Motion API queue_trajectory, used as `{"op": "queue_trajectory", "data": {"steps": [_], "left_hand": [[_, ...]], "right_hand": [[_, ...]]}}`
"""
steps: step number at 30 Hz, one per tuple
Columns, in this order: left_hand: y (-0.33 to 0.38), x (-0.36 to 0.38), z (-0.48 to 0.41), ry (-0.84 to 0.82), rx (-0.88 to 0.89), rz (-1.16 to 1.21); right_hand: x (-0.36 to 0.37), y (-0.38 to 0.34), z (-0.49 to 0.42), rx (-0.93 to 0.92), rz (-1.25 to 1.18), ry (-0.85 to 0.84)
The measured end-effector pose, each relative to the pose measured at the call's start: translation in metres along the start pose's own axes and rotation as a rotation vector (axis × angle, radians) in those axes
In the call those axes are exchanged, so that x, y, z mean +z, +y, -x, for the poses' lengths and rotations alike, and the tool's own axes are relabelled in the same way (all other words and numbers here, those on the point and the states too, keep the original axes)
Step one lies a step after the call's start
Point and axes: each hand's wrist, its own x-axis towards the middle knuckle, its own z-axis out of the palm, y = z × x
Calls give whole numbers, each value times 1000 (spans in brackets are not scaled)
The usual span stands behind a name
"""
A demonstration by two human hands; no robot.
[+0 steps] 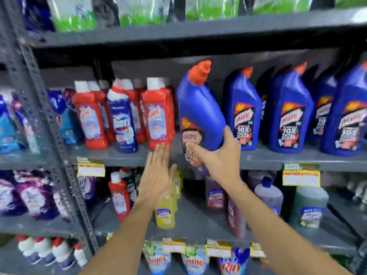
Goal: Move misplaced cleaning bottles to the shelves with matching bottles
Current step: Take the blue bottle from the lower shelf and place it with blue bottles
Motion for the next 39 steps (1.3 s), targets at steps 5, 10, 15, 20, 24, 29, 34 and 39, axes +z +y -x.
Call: {"op": "queue_trajectory", "data": {"steps": [5, 10, 15, 20, 24, 29, 34, 39], "left_hand": [[11, 1, -24, -227, 81, -40], [14, 8, -32, -249, 39, -36], [8, 12, -33, -247, 47, 9], [6, 7, -35, -247, 70, 65], [5, 7, -39, -277, 77, 87], [5, 9, -39, -276, 79, 82], [6, 10, -38, -268, 51, 90], [7, 11, -38, -275, 33, 110]], "right_hand": [[6, -5, -51, 60, 42, 24], [16, 28, -61, 150, 117, -21], [26, 51, -65, 239, 66, -23], [27, 64, -60, 286, 30, -105], [25, 80, -46, 296, 125, -202], [28, 86, -53, 349, 227, -271], [33, 89, -61, 380, 210, -248], [33, 93, -59, 403, 187, -199]]}}
